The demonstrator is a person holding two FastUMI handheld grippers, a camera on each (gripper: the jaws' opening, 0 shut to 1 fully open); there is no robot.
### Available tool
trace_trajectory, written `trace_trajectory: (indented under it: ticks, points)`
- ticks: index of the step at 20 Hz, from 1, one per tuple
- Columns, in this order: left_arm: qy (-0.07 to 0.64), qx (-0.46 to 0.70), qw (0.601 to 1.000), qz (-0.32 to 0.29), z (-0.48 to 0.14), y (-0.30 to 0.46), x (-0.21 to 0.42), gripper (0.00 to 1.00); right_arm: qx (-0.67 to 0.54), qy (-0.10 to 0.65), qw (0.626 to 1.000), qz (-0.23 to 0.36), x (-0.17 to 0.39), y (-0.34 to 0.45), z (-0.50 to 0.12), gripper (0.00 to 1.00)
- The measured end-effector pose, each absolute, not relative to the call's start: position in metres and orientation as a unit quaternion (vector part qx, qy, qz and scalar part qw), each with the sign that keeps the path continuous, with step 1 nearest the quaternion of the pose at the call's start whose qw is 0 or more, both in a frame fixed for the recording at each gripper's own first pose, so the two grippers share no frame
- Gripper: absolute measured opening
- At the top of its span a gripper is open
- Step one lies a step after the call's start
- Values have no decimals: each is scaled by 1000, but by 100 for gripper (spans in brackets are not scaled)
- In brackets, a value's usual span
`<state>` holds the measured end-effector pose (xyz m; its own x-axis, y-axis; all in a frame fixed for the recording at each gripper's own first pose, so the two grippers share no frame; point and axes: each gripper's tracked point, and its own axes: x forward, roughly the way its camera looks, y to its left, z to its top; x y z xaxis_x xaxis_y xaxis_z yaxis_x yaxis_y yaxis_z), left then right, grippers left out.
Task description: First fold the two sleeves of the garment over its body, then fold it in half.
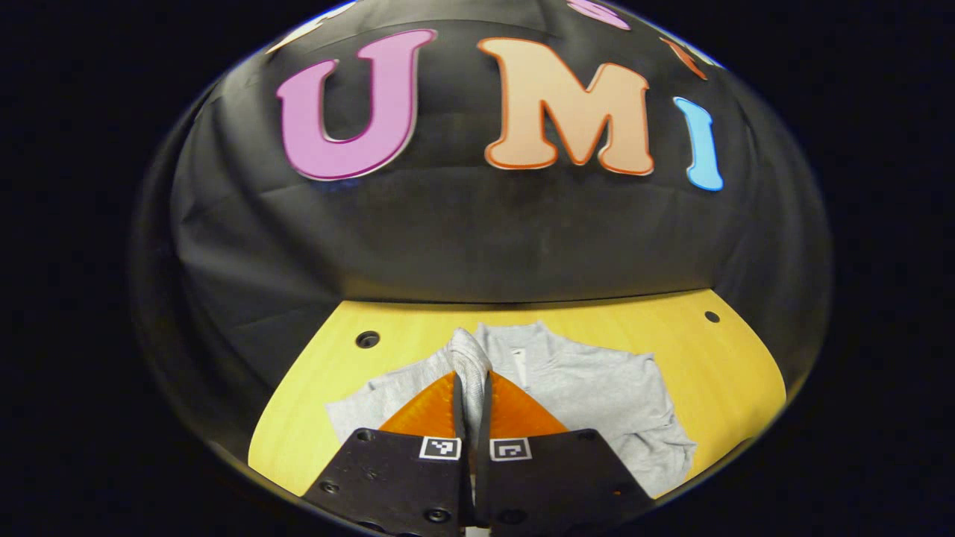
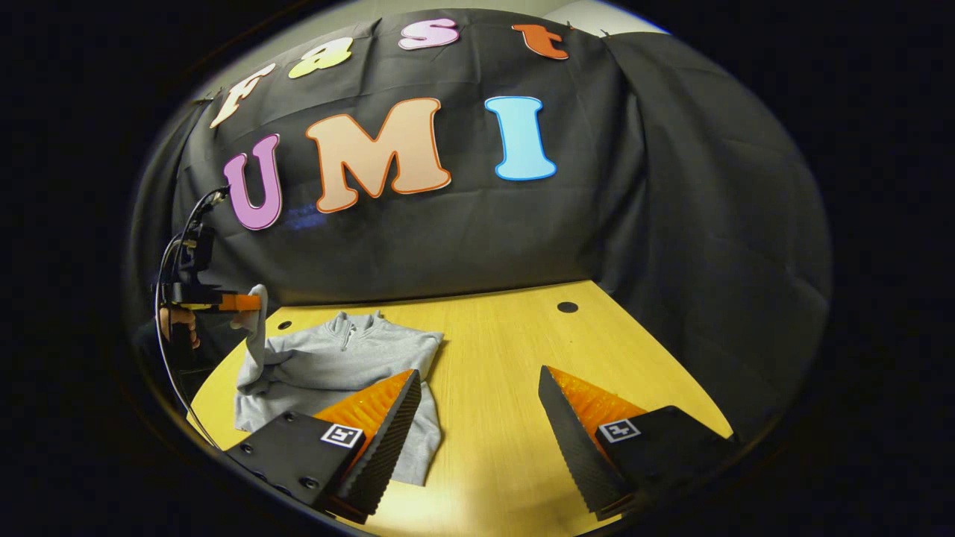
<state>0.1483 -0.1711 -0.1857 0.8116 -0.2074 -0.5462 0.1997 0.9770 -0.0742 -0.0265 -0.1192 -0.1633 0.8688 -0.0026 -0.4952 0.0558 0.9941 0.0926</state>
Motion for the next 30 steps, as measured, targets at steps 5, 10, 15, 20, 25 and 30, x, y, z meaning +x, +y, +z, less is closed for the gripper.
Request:
trace_trajectory:
  ticks: [5,10,15,20,25,30]
  points:
    - [295,-16,943,-151,-190,-246,148,0,57,246,967,-42,-37,-155,-162,96]
    - [293,-45,936,-189,-195,-311,147,0,43,257,964,-53,-51,-178,-178,96]
    - [322,-73,918,-220,-226,-361,136,0,12,268,962,-42,-59,-192,-187,96]
    - [336,-80,907,-240,-251,-384,130,40,1,276,961,-24,-54,-187,-192,99]
    - [269,-34,936,-225,-218,-357,145,99,-9,271,962,6,-41,-162,-190,96]
    - [242,-32,949,-200,-198,-306,143,95,-3,262,964,42,-22,-116,-186,96]
